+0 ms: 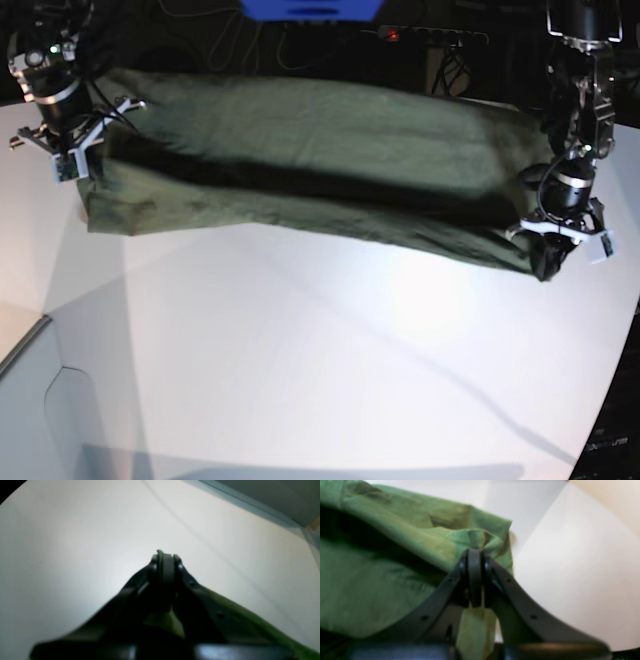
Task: Layout the t-shirt on the table in an organized manner, then fold the t-shirt properly
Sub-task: 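Lift the folded shirt with both grippers and pull it toward the arms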
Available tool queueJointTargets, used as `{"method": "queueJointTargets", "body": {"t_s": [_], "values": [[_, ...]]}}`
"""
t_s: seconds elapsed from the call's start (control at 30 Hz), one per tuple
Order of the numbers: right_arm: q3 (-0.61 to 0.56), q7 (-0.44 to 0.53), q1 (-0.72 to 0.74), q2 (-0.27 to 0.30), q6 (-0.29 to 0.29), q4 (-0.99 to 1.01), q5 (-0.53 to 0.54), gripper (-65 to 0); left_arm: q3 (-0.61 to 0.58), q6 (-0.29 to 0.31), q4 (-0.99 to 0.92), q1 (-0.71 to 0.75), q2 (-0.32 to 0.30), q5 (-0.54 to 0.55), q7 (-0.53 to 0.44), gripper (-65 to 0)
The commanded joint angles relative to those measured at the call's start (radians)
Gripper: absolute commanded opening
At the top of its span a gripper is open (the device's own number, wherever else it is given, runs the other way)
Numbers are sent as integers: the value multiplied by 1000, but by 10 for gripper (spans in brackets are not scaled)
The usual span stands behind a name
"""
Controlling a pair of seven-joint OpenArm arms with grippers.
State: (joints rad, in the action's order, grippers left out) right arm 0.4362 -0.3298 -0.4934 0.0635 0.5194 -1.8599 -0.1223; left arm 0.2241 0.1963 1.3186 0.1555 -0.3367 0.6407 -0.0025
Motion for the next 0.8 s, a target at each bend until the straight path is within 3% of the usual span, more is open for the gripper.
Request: {"method": "queueJointTargets", "body": {"t_s": [0.0,0.2,0.33,0.57,0.77], "values": [[6,24,-12,8,-2,-19,11,-650,33,2,23,-4,-12,6,-35,-649],[0,24,-55,6,-2,-19,11,-650,61,2,16,9,-12,6,-35,-649],[-1,25,-64,-29,-2,-19,13,-650,61,16,12,11,-12,6,-35,-649],[3,25,-67,-49,0,-19,13,-650,90,228,-80,9,-2,6,-35,-648],[-1,27,-101,-47,0,-66,11,-650,197,340,-156,2,50,-5,-34,-648]]}}
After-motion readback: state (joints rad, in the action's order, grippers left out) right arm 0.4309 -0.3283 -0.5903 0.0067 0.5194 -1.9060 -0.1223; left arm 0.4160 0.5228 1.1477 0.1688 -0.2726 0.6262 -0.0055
